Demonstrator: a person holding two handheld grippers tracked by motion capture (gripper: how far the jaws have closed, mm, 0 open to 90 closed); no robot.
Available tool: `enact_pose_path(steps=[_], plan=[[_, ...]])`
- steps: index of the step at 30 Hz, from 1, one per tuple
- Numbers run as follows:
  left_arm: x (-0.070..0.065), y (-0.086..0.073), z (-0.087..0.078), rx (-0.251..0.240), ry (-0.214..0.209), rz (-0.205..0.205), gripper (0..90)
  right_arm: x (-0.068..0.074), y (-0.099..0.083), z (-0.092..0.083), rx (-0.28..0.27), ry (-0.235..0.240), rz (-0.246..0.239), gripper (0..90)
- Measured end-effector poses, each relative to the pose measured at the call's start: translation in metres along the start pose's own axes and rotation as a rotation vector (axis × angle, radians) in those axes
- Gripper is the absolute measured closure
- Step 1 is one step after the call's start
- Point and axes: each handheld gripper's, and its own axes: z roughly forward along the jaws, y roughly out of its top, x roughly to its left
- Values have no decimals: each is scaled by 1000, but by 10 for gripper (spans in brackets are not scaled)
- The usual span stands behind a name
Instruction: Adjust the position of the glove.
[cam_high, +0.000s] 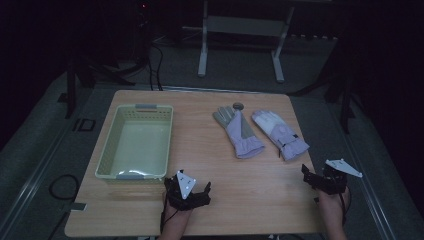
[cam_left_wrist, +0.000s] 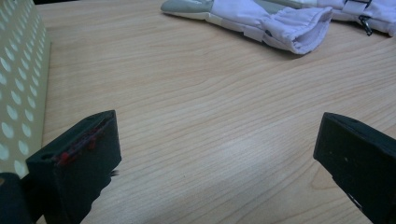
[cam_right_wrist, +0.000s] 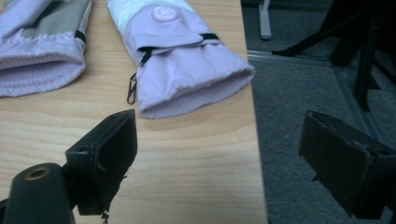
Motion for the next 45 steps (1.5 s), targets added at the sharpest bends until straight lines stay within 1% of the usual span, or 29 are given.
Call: enact_pose_path(steps=[1, 2, 4, 5, 7, 9, 10, 11, 14, 17, 20, 22, 25, 26, 28, 30, 31, 32, 33, 34, 35, 36, 37, 39, 40, 41, 43, 44, 45], plan=[[0, 0, 0, 0, -2, 1, 8, 0, 3, 0, 7, -7, -5, 143], [0, 0, 0, 0, -1, 0, 8, 0, 7, -1, 23, 8, -12, 162], [0, 0, 0, -1, -4, 1, 8, -1, 15, 1, 52, 51, -2, 158], [0, 0, 0, 0, -3, -1, 8, -1, 18, 1, 61, 64, 2, 159], [0, 0, 0, 1, -5, -1, 8, 0, 25, 1, 59, 103, 10, 158], [0, 0, 0, 0, -2, -1, 8, 2, 34, 1, 65, 102, 16, 144], [0, 0, 0, 0, -4, 1, 8, 3, 38, 0, 49, 119, 16, 134], [0, 0, 0, 0, -3, 2, 8, 5, 42, -1, 44, 126, 15, 135], [0, 0, 0, 2, -4, -3, 8, 11, 57, -2, 49, 151, -31, 138], [0, 0, 0, 5, -8, -1, 8, 16, 68, -1, 52, 169, -52, 149], [0, 0, 0, 2, -9, -4, 8, 23, 82, 0, 61, 186, -83, 203], [0, 0, 0, 0, -10, -4, 8, 29, 90, 3, 61, 201, -101, 197], [0, 0, 0, 0, -11, 1, 8, 35, 98, 6, 60, 212, -112, 198], [0, 0, 0, 1, -11, 1, 8, 37, 101, 8, 63, 225, -109, 202], [0, 0, 0, 1, -14, -1, 8, 42, 106, 12, 70, 236, -98, 203], [1, 0, 0, 3, -16, -3, 8, 47, 110, 15, 87, 248, -99, 161], [1, 0, 0, 3, -18, -3, 8, 50, 111, 16, 89, 253, -101, 160], [1, 0, 0, 2, -19, -3, 8, 54, 112, 18, 96, 267, -114, 137], [1, 0, 0, 1, -18, 0, 8, 56, 113, 19, 97, 264, -119, 136], [1, 0, 0, 1, -18, 0, 8, 59, 114, 20, 97, 277, -126, 116], [1, 0, 0, 1, -19, 1, 8, 61, 115, 22, 97, 274, -131, 112], [1, 0, 0, 0, -18, 2, 8, 65, 116, 24, 92, 263, -135, 112], [1, 0, 0, 0, -19, 3, 8, 66, 117, 25, 99, 282, -139, 111], [0, 0, -1, 2, -20, 4, 8, 71, 119, 30, 98, 277, -137, 112], [0, 0, -1, 1, -20, 5, 8, 75, 121, 34, 108, 288, -148, 112], [0, 0, -1, 1, -20, 5, 8, 76, 122, 36, 111, 281, -146, 117], [0, 0, -1, 2, -21, 5, 8, 81, 125, 44, 119, 292, -150, 128], [0, 0, -1, 3, -22, 6, 8, 84, 126, 48, 112, 282, -154, 136], [0, 0, -1, 2, -21, 6, 8, 86, 128, 50, 112, 287, -158, 137]])
